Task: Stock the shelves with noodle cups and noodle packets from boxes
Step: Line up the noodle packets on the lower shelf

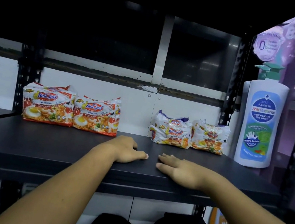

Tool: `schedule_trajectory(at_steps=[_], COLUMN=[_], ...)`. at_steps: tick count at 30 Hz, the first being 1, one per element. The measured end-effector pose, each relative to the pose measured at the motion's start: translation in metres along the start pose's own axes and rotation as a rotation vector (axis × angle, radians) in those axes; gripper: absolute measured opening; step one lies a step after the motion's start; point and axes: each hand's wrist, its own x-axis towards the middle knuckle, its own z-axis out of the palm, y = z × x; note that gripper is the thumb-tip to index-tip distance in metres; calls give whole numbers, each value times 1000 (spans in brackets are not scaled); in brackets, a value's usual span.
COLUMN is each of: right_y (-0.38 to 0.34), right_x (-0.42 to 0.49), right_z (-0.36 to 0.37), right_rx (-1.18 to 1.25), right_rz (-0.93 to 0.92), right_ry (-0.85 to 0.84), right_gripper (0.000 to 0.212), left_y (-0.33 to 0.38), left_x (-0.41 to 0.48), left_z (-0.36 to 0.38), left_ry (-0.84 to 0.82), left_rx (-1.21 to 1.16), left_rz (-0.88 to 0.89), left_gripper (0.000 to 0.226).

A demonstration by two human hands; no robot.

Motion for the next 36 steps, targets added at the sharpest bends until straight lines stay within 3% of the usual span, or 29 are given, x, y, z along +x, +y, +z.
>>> schedule_trajectory(at_steps=[13, 23, 26, 31, 36], right_y=[-14, -14, -19, -30, -42], right_x=[-25, -27, -29, -50, -85], right_z=[17, 21, 34, 65, 100], right_rx=[-73, -112, -206, -149, 7], right_rz=[48, 60, 39, 25, -153], right_ry=[238, 287, 404, 625, 550], right_gripper=[57, 55, 56, 51, 71], left_y=[8, 33, 36, 36, 18], left_x=[-20, -78, -104, -151, -191], left_z=[-4, -9, -3, 17, 39], left_ry=[62, -114, -11, 210, 313], left_rx=[32, 236, 269, 295, 142], left_rz=[88, 107, 121, 234, 388], left_gripper=[43, 60, 55, 36, 53])
